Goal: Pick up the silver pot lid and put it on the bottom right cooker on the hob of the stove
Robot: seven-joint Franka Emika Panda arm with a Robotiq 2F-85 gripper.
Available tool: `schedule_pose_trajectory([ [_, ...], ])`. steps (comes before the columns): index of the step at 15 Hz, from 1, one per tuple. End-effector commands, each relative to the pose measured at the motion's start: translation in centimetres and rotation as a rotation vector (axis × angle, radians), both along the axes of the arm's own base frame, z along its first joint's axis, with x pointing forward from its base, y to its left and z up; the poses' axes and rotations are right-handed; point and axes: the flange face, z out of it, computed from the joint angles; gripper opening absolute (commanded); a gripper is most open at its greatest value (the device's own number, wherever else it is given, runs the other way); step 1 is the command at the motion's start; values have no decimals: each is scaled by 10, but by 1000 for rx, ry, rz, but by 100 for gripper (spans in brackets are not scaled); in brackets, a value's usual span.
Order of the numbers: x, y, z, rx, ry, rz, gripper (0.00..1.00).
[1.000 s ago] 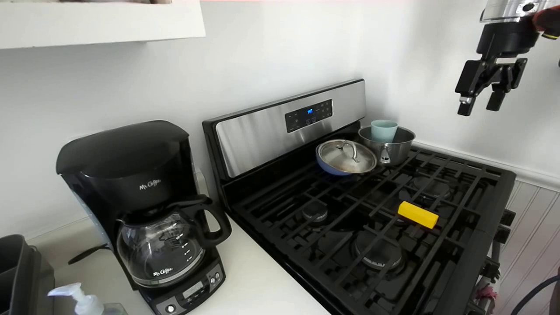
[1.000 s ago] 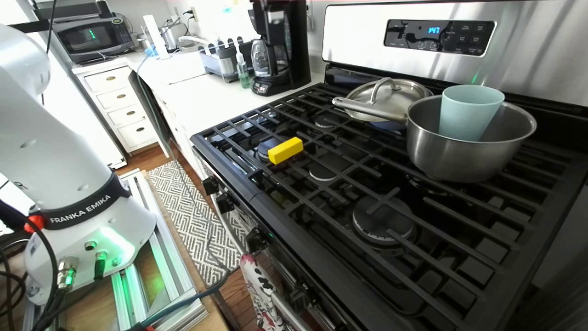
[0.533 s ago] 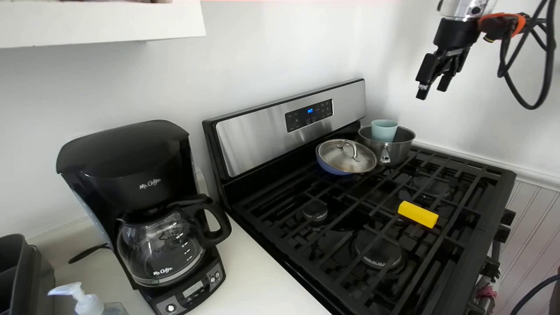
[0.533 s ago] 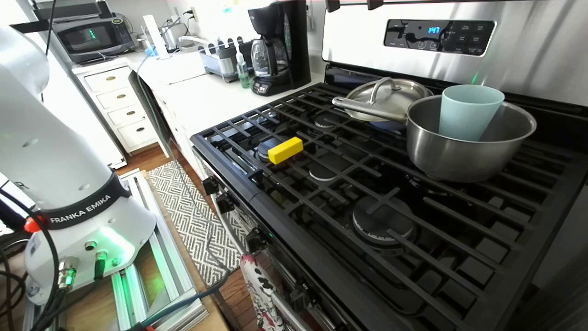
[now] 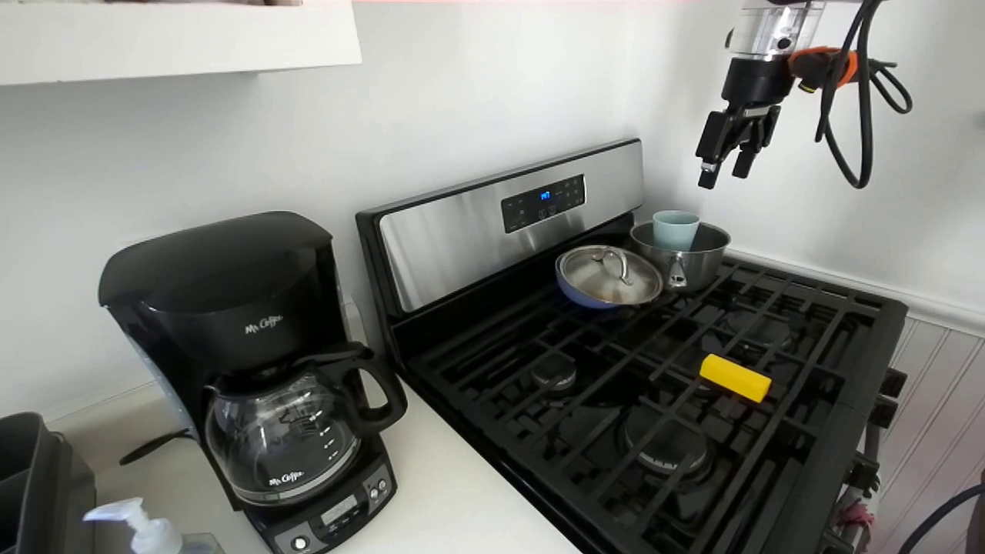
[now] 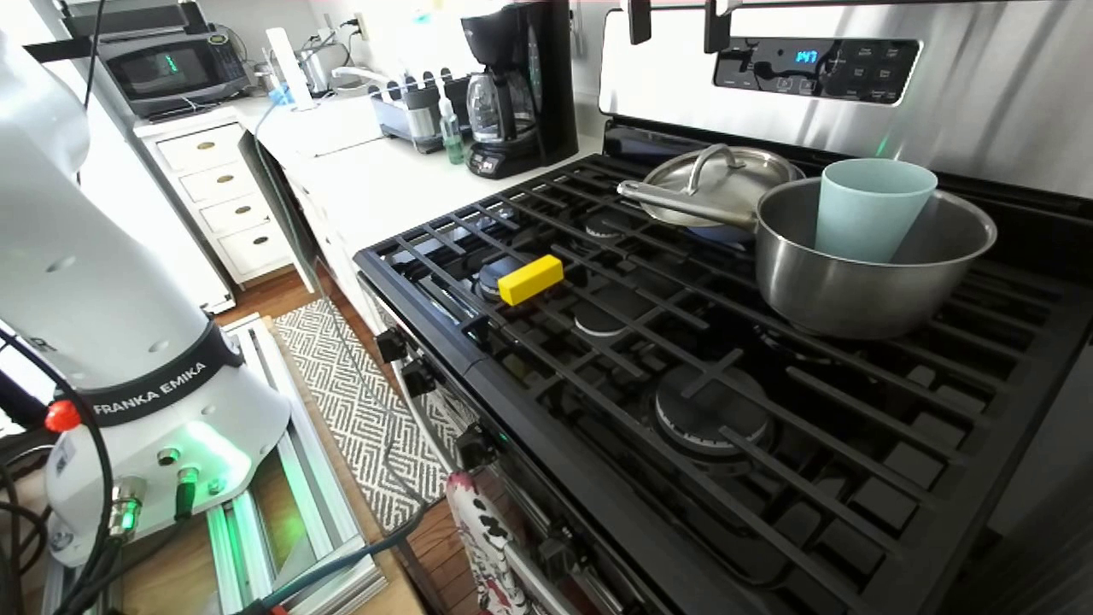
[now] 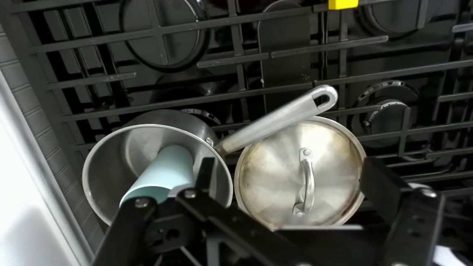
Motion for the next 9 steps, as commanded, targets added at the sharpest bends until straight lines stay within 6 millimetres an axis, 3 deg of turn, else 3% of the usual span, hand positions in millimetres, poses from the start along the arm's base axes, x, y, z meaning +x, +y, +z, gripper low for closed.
schedule_pose_trajectory([
  [1, 12, -6, -6, 34, -27, -32, 100],
  [7, 72, -29, -59, 80, -79, -125, 100],
  [9, 93, -27, -78, 58, -42, -133, 100],
])
